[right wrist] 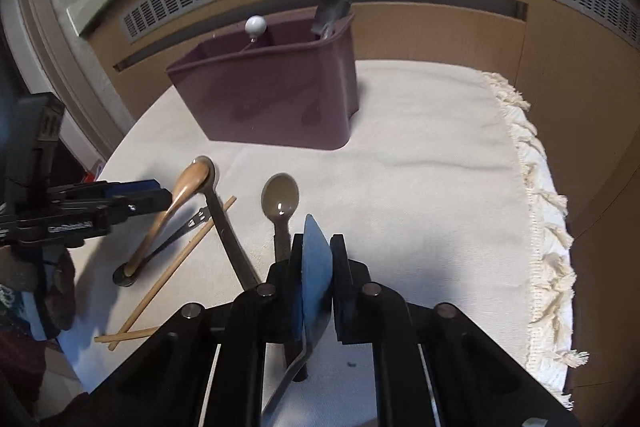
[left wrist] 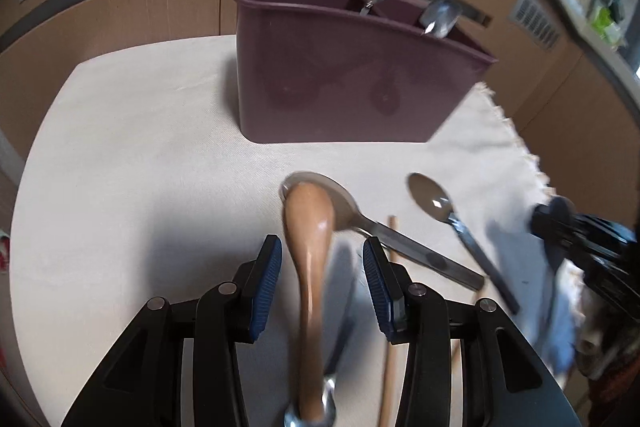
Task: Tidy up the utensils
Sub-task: 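Carry the blue and wooden spoons over the maroon caddy and open both tools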
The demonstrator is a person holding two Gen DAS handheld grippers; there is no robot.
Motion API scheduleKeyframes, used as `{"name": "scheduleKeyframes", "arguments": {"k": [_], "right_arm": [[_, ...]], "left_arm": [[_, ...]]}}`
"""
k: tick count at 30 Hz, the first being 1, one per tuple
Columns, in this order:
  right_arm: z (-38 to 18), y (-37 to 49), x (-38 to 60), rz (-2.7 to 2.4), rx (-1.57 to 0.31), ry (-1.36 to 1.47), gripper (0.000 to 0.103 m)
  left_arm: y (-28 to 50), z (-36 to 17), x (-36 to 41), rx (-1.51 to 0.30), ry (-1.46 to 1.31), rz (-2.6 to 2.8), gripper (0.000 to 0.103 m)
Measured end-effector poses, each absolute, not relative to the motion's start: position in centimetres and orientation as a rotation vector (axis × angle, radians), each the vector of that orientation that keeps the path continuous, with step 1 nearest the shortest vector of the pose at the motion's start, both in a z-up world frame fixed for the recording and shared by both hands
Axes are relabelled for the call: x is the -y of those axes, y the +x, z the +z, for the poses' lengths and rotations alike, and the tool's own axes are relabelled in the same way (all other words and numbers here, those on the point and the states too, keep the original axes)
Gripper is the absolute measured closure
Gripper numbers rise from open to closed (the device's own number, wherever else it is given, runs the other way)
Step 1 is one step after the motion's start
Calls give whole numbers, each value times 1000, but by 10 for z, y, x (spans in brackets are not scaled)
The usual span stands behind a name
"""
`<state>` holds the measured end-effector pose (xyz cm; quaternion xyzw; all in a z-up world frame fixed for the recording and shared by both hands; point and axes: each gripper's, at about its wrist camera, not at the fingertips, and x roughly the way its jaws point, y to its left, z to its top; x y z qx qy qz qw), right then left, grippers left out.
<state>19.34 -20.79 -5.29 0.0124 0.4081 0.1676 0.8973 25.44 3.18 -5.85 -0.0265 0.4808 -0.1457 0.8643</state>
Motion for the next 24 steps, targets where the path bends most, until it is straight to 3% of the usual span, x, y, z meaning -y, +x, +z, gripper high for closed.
{"name": "scheduleKeyframes", "arguments": {"k": [5, 7, 20, 24], "right_arm": [[-48, 188, 216, 381, -824, 71, 93], [-46, 189, 221, 393, -821, 103, 93], [-2, 184, 219, 343, -690, 37, 93], [23, 189, 213, 351, -623, 38, 93]], "left_arm": [[272, -68, -19, -1043, -12, -230, 63], [274, -68, -16, -1047, -31, -220, 74], [201, -5, -28, -786, -101, -297, 75], [199, 51, -32, -646, -117, -336, 75]]}}
